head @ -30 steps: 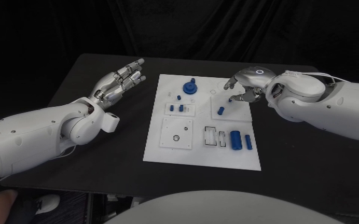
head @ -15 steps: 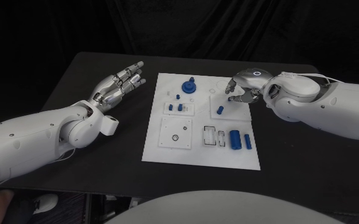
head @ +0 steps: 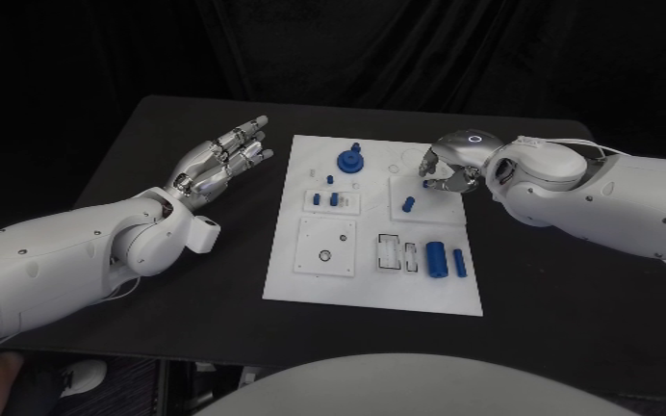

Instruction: Assemble the parts on the task board

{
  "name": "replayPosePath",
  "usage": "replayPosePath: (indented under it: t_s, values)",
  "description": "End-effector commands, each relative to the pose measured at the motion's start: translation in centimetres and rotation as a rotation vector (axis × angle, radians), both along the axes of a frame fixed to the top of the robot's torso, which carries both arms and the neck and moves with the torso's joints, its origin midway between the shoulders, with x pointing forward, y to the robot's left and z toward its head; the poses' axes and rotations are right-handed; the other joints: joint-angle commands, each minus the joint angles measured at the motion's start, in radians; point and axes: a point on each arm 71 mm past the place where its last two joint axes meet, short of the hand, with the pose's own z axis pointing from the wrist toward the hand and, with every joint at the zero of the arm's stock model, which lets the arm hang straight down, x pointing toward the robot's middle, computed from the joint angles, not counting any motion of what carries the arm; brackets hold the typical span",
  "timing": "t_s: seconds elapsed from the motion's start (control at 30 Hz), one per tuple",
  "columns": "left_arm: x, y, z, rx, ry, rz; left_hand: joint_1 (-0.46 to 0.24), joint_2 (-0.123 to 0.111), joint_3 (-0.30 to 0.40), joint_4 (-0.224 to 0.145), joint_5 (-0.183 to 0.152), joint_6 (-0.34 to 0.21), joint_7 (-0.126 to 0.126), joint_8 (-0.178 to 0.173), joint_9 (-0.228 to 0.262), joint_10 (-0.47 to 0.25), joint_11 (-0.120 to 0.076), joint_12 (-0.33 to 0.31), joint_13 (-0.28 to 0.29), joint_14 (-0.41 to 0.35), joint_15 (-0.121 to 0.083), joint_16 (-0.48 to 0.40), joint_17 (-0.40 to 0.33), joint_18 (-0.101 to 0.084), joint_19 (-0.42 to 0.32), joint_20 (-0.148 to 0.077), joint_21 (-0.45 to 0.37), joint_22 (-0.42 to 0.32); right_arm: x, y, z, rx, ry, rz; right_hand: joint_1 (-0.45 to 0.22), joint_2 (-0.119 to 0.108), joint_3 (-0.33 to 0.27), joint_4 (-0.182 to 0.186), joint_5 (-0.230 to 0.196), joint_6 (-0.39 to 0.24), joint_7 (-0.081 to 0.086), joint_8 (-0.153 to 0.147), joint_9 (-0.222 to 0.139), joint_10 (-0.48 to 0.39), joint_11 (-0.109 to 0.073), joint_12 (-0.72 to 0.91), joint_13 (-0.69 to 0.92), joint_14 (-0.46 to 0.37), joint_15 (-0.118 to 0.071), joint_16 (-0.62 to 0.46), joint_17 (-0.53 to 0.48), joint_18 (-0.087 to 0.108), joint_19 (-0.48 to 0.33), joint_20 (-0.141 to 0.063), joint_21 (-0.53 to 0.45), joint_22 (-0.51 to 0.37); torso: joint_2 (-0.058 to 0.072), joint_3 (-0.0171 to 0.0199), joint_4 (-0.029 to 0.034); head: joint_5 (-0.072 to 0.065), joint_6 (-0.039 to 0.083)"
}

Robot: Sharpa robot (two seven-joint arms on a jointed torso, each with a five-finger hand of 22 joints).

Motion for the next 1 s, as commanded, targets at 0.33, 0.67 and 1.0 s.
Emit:
replayPosePath:
  t_s: [0.33, 0.67, 1.0]
  values:
    - [-0.3, -0.2, 0.5, -0.091, -0.087, -0.019, 0.032, -0.001, 0.005, -0.009, 0.022, 0.013, 0.005, 0.001, 0.002, 0.003, 0.018, -0.001, 0.001, 0.009, 0.020, -0.004, 0.002, 0.008, 0.012, 0.017, 0.011, 0.012, 0.2, 0.0, -0.5, 0.001, 0.017, -0.011, 0.003, -0.010, 0.022, -0.005, 0.005, -0.007, -0.001, -0.008, 0.011, 0.046, -0.014, 0.010, 0.001, 0.017, -0.010, 0.017, 0.019, -0.011, 0.012, -0.006, 0.017, 0.162, -0.001, -0.0051, -0.0007, 0.005, 0.000]
    - [-0.4, -0.1, 0.2, -0.089, -0.074, -0.021, 0.052, -0.002, 0.010, -0.015, 0.046, 0.021, 0.014, 0.002, 0.003, 0.004, 0.023, 0.000, 0.001, 0.016, 0.029, -0.001, 0.004, 0.008, 0.033, 0.026, 0.022, 0.032, 0.1, 0.2, -1.0, 0.000, 0.029, -0.006, 0.003, -0.012, 0.030, -0.010, 0.006, -0.003, 0.001, -0.008, 0.019, 0.066, -0.022, 0.020, 0.007, 0.017, -0.016, 0.021, 0.023, -0.011, 0.014, -0.011, 0.022, 0.164, -0.001, -0.0076, -0.0013, 0.006, 0.000]
    - [-0.5, -0.1, -0.2, -0.084, -0.059, -0.022, 0.065, -0.001, 0.012, -0.018, 0.059, 0.046, 0.039, 0.006, 0.007, 0.005, 0.020, 0.001, 0.002, 0.020, 0.037, 0.000, 0.005, 0.008, 0.043, 0.034, 0.027, 0.035, 0.0, 0.2, -1.5, -0.002, 0.038, -0.003, 0.009, -0.011, 0.039, -0.021, 0.014, 0.018, 0.005, 0.002, 0.032, 0.081, -0.030, 0.031, 0.014, 0.018, -0.023, 0.024, 0.027, -0.012, 0.015, -0.018, 0.027, 0.166, 0.000, -0.0082, -0.0014, 0.008, 0.000]
